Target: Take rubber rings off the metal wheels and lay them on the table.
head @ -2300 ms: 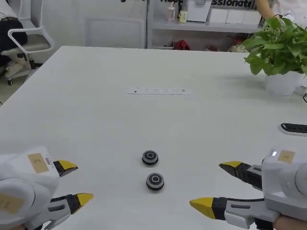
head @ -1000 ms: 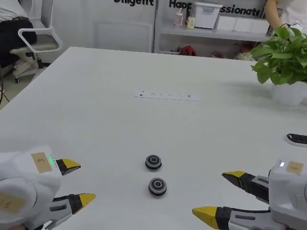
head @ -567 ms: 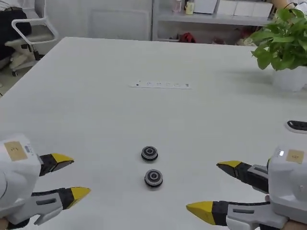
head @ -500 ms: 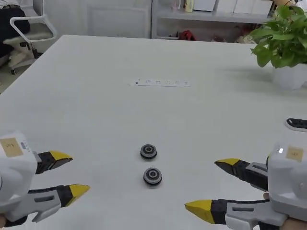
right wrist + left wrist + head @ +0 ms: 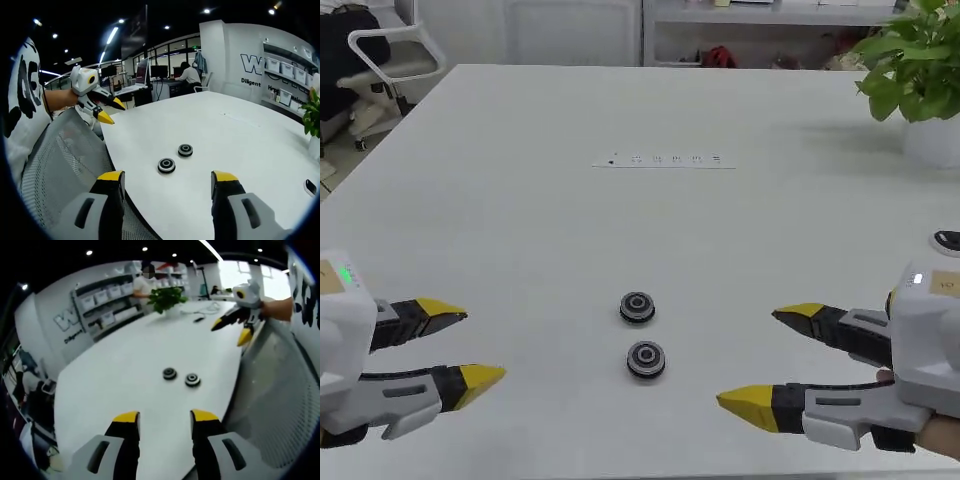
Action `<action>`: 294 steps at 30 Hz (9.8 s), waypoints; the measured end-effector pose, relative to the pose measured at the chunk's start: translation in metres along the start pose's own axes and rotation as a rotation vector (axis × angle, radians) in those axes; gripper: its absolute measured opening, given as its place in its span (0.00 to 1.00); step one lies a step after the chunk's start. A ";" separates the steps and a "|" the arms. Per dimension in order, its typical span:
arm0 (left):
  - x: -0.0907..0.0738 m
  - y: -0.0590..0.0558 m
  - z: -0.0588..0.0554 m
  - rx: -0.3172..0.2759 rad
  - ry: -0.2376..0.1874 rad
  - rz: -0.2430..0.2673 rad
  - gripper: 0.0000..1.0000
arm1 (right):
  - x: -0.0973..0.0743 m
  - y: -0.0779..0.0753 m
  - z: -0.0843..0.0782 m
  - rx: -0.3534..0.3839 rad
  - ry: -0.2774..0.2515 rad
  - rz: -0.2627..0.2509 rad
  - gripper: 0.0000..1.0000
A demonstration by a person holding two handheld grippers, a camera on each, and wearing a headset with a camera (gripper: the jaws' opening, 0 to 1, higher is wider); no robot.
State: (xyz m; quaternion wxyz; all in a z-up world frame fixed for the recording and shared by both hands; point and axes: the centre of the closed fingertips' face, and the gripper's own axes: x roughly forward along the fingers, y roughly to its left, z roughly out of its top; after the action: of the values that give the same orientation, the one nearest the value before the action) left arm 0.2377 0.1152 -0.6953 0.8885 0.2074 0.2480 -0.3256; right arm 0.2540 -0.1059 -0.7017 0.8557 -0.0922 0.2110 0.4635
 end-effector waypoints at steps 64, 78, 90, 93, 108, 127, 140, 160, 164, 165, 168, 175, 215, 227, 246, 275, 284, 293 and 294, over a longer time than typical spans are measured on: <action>0.111 -0.012 0.026 0.095 0.026 -0.224 0.40 | 0.098 -0.020 -0.015 -0.146 0.088 0.171 0.55; 0.135 -0.030 0.031 0.112 0.022 -0.275 0.40 | 0.120 -0.009 -0.016 -0.183 0.123 0.236 0.54; 0.149 -0.050 0.031 0.082 0.011 -0.321 0.38 | 0.123 -0.001 -0.033 -0.186 0.159 0.261 0.48; 0.151 -0.056 0.026 0.088 0.020 -0.334 0.37 | 0.122 0.000 -0.037 -0.184 0.170 0.266 0.47; 0.156 -0.071 0.020 0.087 0.005 -0.379 0.25 | 0.121 0.000 -0.046 -0.146 0.178 0.269 0.39; 0.163 -0.080 0.017 0.100 0.002 -0.399 0.18 | 0.122 0.005 -0.053 -0.128 0.199 0.291 0.33; 0.165 -0.080 0.017 0.091 -0.010 -0.392 0.15 | 0.122 0.007 -0.056 -0.110 0.203 0.300 0.29; 0.165 -0.081 0.017 0.090 -0.014 -0.384 0.14 | 0.126 0.007 -0.056 -0.090 0.190 0.285 0.23; 0.166 -0.081 0.017 0.088 -0.015 -0.383 0.14 | 0.125 0.006 -0.055 -0.080 0.184 0.283 0.21; 0.166 -0.080 0.017 0.088 -0.015 -0.382 0.14 | 0.125 0.006 -0.055 -0.082 0.185 0.285 0.21; 0.166 -0.080 0.017 0.085 -0.017 -0.382 0.14 | 0.124 0.006 -0.055 -0.080 0.184 0.287 0.20; 0.166 -0.080 0.017 0.086 -0.019 -0.381 0.14 | 0.122 0.005 -0.056 -0.076 0.188 0.289 0.18; 0.166 -0.079 0.016 0.110 -0.009 -0.368 0.13 | 0.115 -0.010 -0.051 0.218 0.154 0.238 0.00; 0.167 -0.079 0.016 0.118 0.001 -0.357 0.13 | 0.117 -0.009 -0.045 0.269 0.129 0.242 0.00; 0.166 -0.079 0.016 0.128 0.011 -0.350 0.12 | 0.119 -0.004 -0.043 0.287 0.120 0.265 0.00; 0.166 -0.081 0.016 0.127 0.012 -0.351 0.12 | 0.119 0.003 -0.036 0.319 0.091 0.304 0.00; 0.166 -0.080 0.016 0.123 0.009 -0.351 0.12 | 0.118 0.003 -0.035 0.323 0.082 0.313 0.00; 0.166 -0.080 0.016 0.123 0.008 -0.353 0.12 | 0.117 0.006 -0.032 0.335 0.072 0.328 0.00; 0.166 -0.080 0.016 0.124 0.007 -0.353 0.12 | 0.117 0.007 -0.031 0.333 0.071 0.329 0.00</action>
State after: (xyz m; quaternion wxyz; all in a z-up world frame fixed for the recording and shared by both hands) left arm 0.2983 -0.0286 -0.7948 0.8022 0.2164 0.2631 -0.4903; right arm 0.2961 -0.0252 -0.7813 0.7640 0.0694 0.3267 0.5520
